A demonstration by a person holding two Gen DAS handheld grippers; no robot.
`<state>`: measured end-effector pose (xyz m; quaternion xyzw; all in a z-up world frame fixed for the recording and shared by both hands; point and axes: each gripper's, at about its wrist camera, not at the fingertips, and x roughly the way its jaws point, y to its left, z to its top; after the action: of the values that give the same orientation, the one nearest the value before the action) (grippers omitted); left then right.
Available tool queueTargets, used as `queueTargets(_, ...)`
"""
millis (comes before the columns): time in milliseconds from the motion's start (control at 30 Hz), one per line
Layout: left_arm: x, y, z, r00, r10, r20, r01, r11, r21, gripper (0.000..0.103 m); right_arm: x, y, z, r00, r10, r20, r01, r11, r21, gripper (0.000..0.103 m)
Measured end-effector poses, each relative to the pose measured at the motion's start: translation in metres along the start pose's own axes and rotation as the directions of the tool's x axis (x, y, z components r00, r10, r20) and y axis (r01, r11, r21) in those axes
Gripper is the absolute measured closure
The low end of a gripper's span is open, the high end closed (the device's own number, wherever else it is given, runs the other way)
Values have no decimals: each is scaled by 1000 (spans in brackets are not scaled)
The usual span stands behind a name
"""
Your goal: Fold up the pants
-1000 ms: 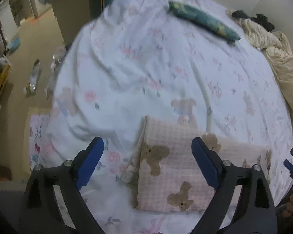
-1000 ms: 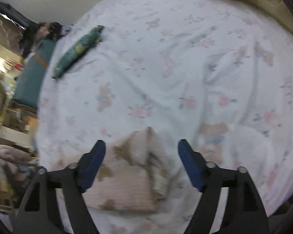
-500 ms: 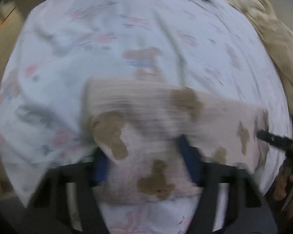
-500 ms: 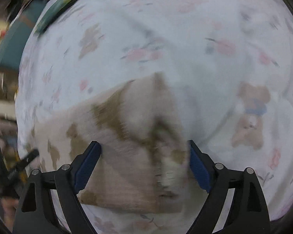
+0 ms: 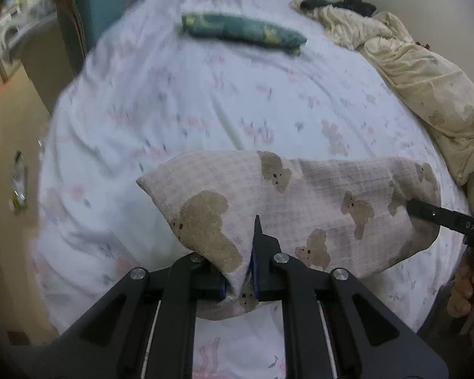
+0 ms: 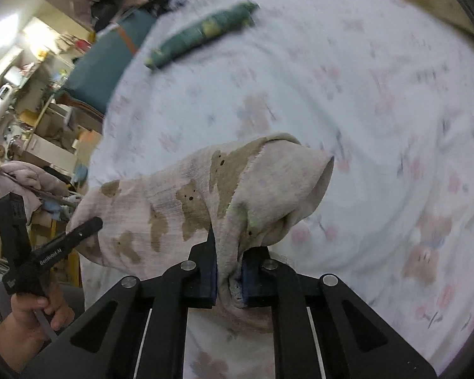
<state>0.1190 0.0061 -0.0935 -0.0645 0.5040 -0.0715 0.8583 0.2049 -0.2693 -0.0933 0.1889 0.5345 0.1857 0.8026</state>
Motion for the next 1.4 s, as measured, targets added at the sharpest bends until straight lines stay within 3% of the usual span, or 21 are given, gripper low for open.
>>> queueTargets(167,-34,-4,24,993,-20,115,20,1000,3,94,-26,11,17,995,41,95,-40,999,-7,93)
queueTargets(300,-52,-8,62,983,-41,177,38,999,20,94,-44,24,43,987,61,148,-53,997,-53,93)
queueTargets(533,-41,-13,138,976,-37,214,18,996,91,94,-38,30,125,976,64,209,-47,995,-85,93)
queueTargets(633,-15,-7,172,977,-36,211,20,997,77,94,-17,31,162,979,44,200,-22,994,-111,93)
queueTargets(833,55,13,258,975,0,222,-13,998,58,94,46,34,268,980,-8,200,41,986,-163,93)
queueTargets(1033,138,43,348,966,82,246,-98,994,54,94,132,43,377,979,-76,189,114,974,-198,92)
queueTargets(1167,194,63,378,963,165,212,-182,981,63,92,191,46,412,977,-145,153,177,959,-220,92)
queueTargets(1267,233,69,381,966,226,122,-235,970,65,77,233,32,417,964,-256,70,265,941,-210,90)
queueTargets(1333,250,76,376,961,270,56,-273,960,63,68,241,20,417,953,-300,49,304,935,-181,81)
queueTargets(1367,252,78,374,958,284,47,-287,956,60,64,238,16,416,943,-325,73,333,927,-174,58)
queueTargets(1400,252,81,371,950,307,51,-310,949,56,60,232,13,416,908,-403,116,418,891,-175,42)
